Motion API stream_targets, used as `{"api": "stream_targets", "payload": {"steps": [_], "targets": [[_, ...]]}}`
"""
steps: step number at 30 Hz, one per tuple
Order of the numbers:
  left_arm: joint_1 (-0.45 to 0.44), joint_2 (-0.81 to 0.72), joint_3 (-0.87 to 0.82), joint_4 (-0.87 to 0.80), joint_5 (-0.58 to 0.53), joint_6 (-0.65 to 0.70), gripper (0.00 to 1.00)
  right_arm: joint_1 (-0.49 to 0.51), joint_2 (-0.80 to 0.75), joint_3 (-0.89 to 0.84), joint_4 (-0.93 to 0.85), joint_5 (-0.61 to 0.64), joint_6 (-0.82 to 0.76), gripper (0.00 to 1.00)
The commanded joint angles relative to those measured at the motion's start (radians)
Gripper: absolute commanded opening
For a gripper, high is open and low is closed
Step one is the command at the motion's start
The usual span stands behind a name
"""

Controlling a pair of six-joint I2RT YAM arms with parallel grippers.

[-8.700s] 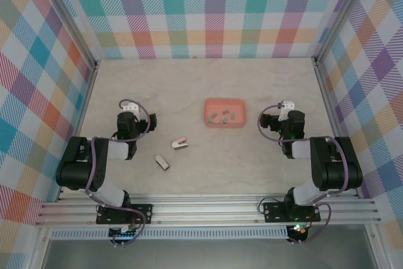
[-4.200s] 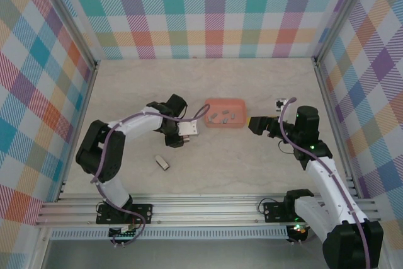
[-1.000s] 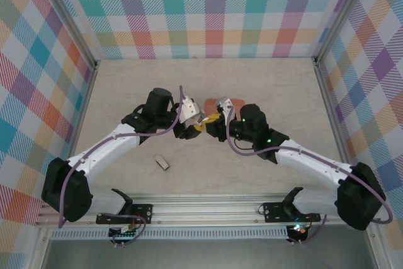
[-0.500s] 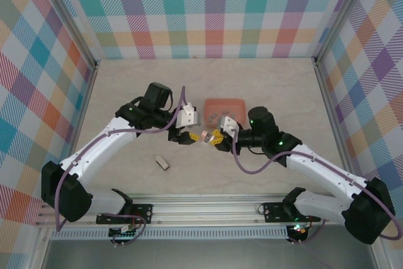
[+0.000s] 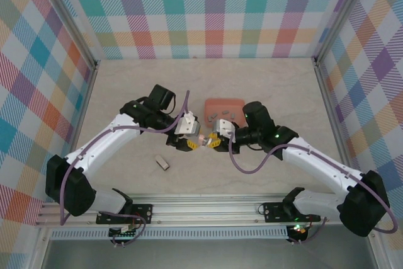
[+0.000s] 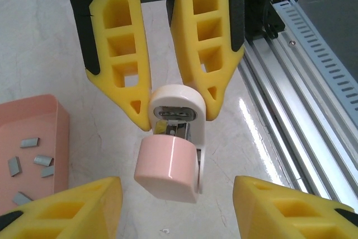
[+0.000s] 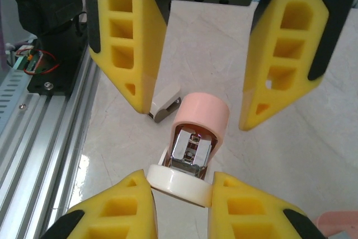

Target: Load the staples into the stapler

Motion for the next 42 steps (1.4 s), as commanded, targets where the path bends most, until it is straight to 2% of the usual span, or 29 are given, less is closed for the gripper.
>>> {"api": "stream_targets", "payload": {"steps": [1,7,15,18,24,28,29,30,33,35,38,42], "targets": [[-0.011,0.014,0.014,-0.001,0.033,0.026,0.55,-0.002,0.021,0.052,-0.023,-0.086,-0.056,0.09],[-0.014,0.019,0.017,-0.009,0.042,0.03,0.43,-0.003,0.046,0.064,-0.015,-0.088,-0.06,0.09],[-0.016,0.019,0.028,-0.025,0.045,0.036,0.41,-0.003,0.063,0.07,-0.015,-0.096,-0.062,0.09],[-0.016,0.023,0.04,-0.05,0.057,0.047,0.34,-0.003,0.064,0.073,-0.017,-0.095,-0.062,0.09],[-0.016,0.033,0.05,-0.07,0.069,0.057,0.33,-0.003,0.073,0.081,-0.025,-0.093,-0.072,0.09],[-0.016,0.038,0.063,-0.094,0.056,0.071,0.19,-0.004,0.073,0.083,-0.022,-0.092,-0.071,0.1],[-0.015,0.038,0.066,-0.1,0.043,0.074,0.13,-0.004,0.072,0.081,-0.022,-0.089,-0.068,0.12],[-0.016,0.038,0.068,-0.101,0.023,0.075,0.08,-0.002,0.066,0.076,-0.016,-0.08,-0.054,0.19],[-0.016,0.023,0.057,-0.069,-0.066,0.056,0.05,-0.003,0.034,0.033,0.065,0.007,0.126,0.52],[-0.016,0.003,0.031,-0.023,-0.131,0.038,0.04,-0.004,0.003,-0.002,0.12,0.075,0.304,0.64],[-0.016,-0.022,-0.007,0.032,-0.192,0.026,0.02,-0.003,-0.031,-0.014,0.128,0.101,0.617,0.67],[-0.016,-0.037,-0.042,0.089,-0.209,0.012,0.02,-0.002,-0.038,-0.015,0.102,0.13,0.936,0.66]]}}
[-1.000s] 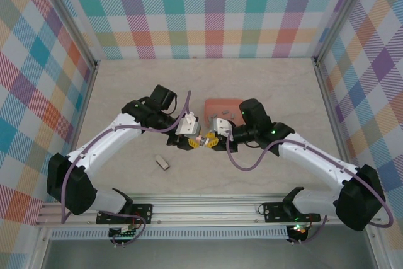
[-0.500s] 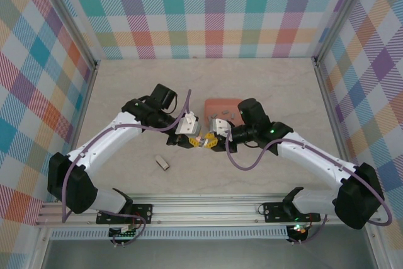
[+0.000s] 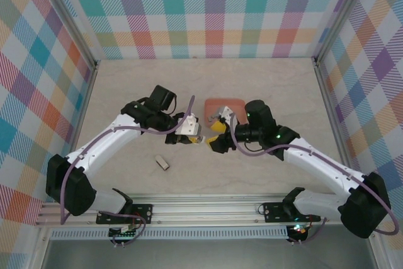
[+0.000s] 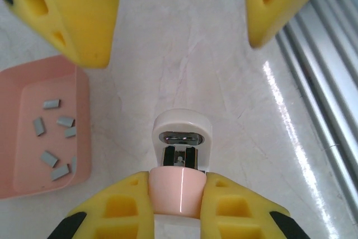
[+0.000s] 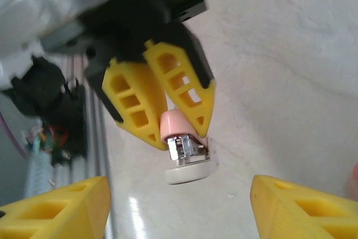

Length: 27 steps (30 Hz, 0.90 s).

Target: Load the staples into the stapler

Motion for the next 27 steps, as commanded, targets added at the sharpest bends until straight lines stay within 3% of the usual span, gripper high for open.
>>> {"api": "stream_targets", "payload": {"steps": [1,8,27], "targets": [[-0.009,-0.031,-0.026,0.069,-0.034,-0.01,0.02,-0.003,-0.004,-0.006,0.009,0.027,0.39,0.65],[-0.009,-0.028,-0.024,0.059,-0.027,-0.012,0.02,0.003,0.057,0.001,0.025,-0.024,0.542,0.59],[-0.012,-0.025,-0.018,0.062,-0.004,-0.01,0.02,0.01,0.144,0.025,0.041,0.009,0.578,0.58]]}}
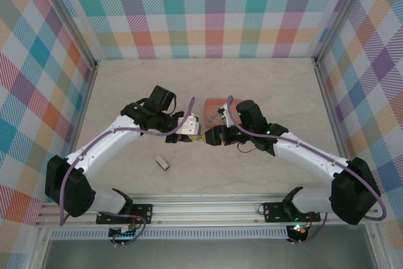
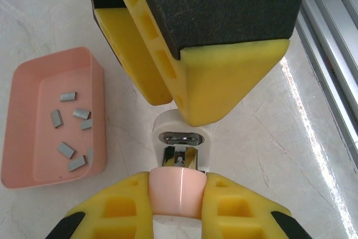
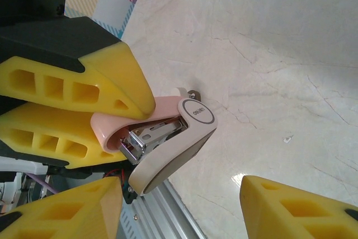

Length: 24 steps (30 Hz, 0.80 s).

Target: Load the staples into the stapler

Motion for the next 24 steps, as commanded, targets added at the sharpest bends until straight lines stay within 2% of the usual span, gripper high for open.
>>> {"api": "stream_targets", "payload": {"steps": [1,24], "targets": [[-0.012,-0.02,-0.004,0.014,0.031,-0.007,0.02,0.008,0.009,0.026,0.012,0.012,0.021,0.57],[-0.014,-0.05,-0.004,0.015,0.045,-0.006,0.02,-0.004,0.028,-0.071,-0.013,0.135,0.063,0.55]]}}
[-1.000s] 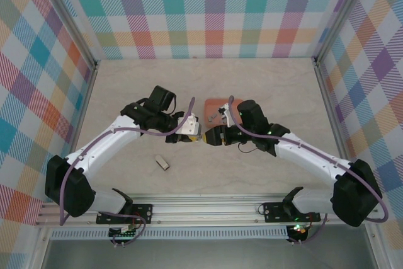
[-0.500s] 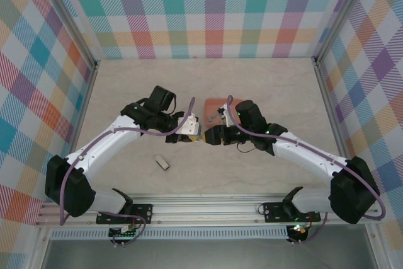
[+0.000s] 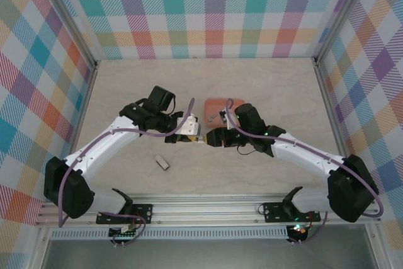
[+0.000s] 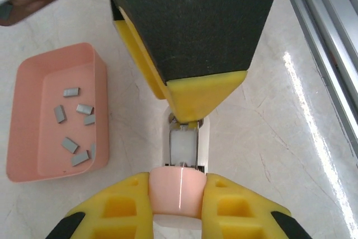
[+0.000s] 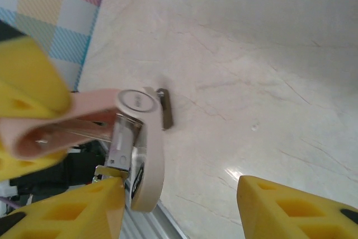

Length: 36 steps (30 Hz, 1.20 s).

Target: Load the staples into the stapler

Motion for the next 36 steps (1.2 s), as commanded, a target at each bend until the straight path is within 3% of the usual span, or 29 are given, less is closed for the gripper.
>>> {"api": "stream_targets", "payload": {"steps": [1,23,31,36], "targets": [[-0.012,-0.033,-0.001,0.017,0.066,-0.005,0.02,-0.004,0.001,-0.032,-0.006,0.05,0.018,0.55],[-0.012,-0.039,0.001,0.042,0.117,-0.026,0.02,-0.007,0.1,-0.108,0.249,0.025,-0.119,0.56],[-0.012,-0.041,-0.002,0.042,0.102,-0.026,0.02,-0.007,-0.117,-0.183,0.191,0.09,-0.261,0.59],[-0.012,-0.036,-0.003,0.046,0.119,-0.029,0.02,-0.007,-0.266,-0.217,0.173,0.195,-0.412,0.64]]}}
